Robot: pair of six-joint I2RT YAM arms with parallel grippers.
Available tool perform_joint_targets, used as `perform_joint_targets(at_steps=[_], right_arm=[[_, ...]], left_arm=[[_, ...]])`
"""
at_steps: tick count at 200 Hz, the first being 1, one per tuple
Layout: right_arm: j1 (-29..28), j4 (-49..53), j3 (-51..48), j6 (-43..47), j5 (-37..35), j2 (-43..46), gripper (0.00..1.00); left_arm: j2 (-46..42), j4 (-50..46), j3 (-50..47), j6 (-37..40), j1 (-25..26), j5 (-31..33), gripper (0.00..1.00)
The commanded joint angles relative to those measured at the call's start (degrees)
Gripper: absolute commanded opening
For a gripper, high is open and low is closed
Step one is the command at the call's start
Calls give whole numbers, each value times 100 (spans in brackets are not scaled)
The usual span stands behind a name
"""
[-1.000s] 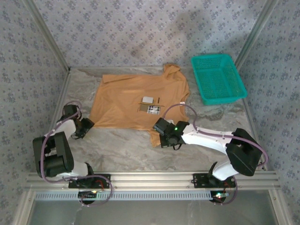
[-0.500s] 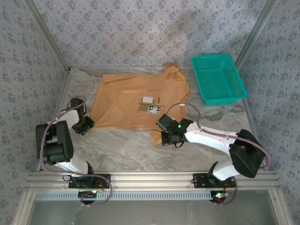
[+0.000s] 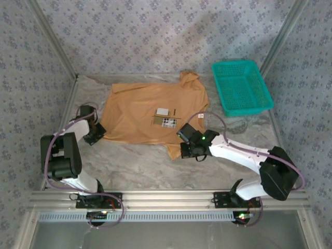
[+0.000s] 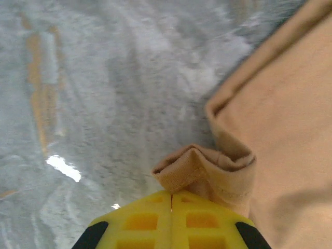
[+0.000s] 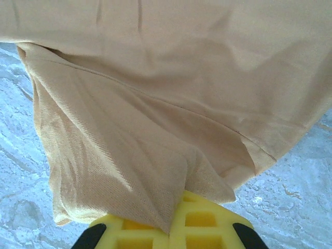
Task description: Fold the inside-out t-shirt
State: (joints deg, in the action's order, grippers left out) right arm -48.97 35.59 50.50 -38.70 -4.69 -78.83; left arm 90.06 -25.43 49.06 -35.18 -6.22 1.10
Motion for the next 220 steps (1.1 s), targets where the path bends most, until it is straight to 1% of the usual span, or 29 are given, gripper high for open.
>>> perform_joint_targets(at_steps=[1, 20, 40, 71, 93, 129, 157, 187, 220], right_arm=[[53, 88, 6, 153, -36, 316, 0], [224, 290, 181, 219, -226, 530, 0], [622, 402, 443, 505, -348, 839, 0], [1311, 219, 1076, 799, -127, 1201, 0], [1508, 209, 1841, 1102, -46, 1151, 0], [1528, 771, 3542, 1687, -102, 900, 0], [1440, 1082, 4524, 1895, 206, 1112, 0], [1235, 1129, 5128, 1969, 429, 1560, 0], [1039, 1030, 5664, 2013, 442, 1869, 0]], left_arm=[[-498, 4, 149, -58, 90, -156, 0], [-973, -249, 279, -92, 125, -149, 0], [-1524, -505, 461, -129, 130, -114, 0], [-2179, -830, 956, -138, 139, -153, 0], [-2429, -1040, 1467, -138, 151, -181, 0], [-2751, -1517, 2622, -99, 163, -253, 0], [-3234, -1668, 3631, -57, 162, -251, 0], [-3679, -1630, 4405, -9, 156, -330, 0], [-3785, -1687, 5052, -33, 156, -575, 0]])
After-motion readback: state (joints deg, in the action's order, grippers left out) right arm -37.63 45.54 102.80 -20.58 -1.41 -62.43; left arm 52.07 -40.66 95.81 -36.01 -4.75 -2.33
